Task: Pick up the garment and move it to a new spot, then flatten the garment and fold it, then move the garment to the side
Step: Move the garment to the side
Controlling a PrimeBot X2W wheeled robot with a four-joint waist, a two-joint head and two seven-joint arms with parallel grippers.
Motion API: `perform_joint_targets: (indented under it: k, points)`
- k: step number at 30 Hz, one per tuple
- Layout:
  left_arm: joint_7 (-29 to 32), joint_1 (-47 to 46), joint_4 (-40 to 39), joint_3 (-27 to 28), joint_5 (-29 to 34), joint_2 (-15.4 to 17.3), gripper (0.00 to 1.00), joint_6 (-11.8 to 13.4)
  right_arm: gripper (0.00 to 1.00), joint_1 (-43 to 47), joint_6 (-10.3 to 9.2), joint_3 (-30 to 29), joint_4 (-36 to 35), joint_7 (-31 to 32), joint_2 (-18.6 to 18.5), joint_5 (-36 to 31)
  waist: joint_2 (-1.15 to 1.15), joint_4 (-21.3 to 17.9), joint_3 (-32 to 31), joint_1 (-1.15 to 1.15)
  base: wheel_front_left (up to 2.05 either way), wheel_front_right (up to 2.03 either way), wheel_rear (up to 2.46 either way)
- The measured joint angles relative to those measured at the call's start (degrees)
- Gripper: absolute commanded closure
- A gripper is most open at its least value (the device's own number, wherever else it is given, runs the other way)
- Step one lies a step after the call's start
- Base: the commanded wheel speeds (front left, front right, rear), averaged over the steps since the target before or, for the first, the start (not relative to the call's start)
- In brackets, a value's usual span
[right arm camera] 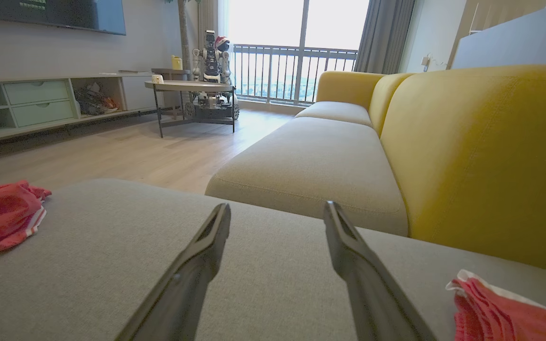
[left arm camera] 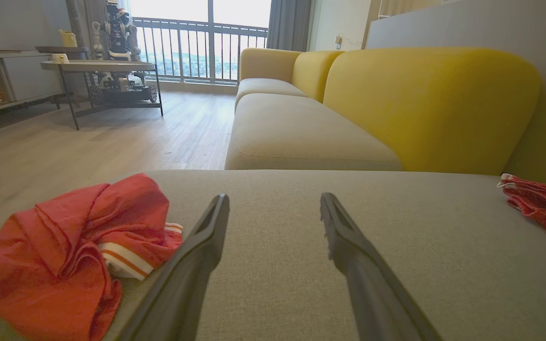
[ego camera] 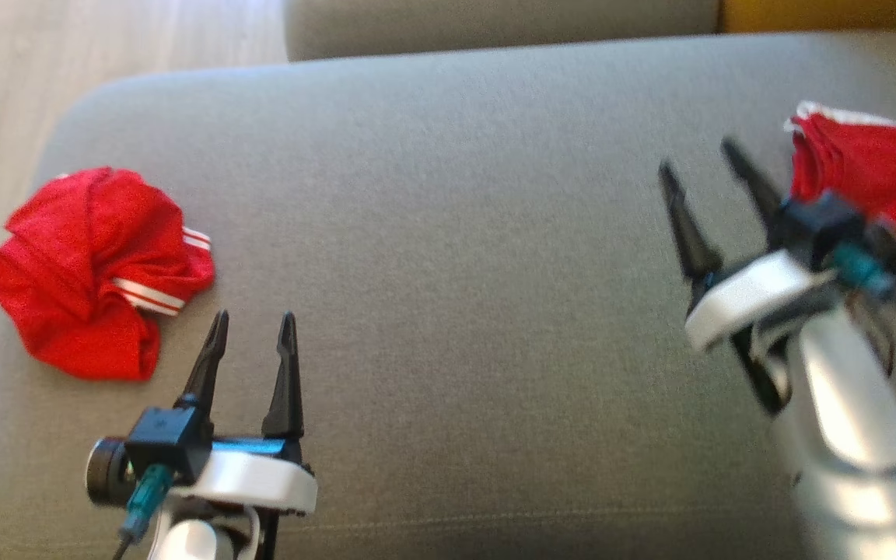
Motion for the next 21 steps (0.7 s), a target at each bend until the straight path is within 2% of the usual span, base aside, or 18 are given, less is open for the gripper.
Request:
perform_joint_targets:
  k: [5, 10, 21]
  points:
    - [0.0, 3.2, 0.87, 0.94, 0.01, 0.02, 0.0, 0.35, 0.0, 9.41, 0.0, -0.43, -0.9, -0.76, 2.15, -0.69, 0.0, 1.52, -4.01, 0.0, 0.0, 0.0, 0.0]
    - [0.0, 6.79, 1.71, 1.52, 0.27, 0.04, 0.0, 0.6, 0.0, 17.05, 0.0, -1.62, -3.32, -0.92, 2.66, -3.09, 0.0, 2.58, -6.8, 0.0, 0.0, 0.0, 0.0]
    - [0.0, 7.44, 1.49, 2.12, 0.54, 0.08, 0.0, 0.93, 0.0, 22.65, 0.0, -1.42, -8.44, -1.01, 3.08, -0.07, 0.0, 2.82, -7.95, 0.0, 0.0, 0.0, 0.0]
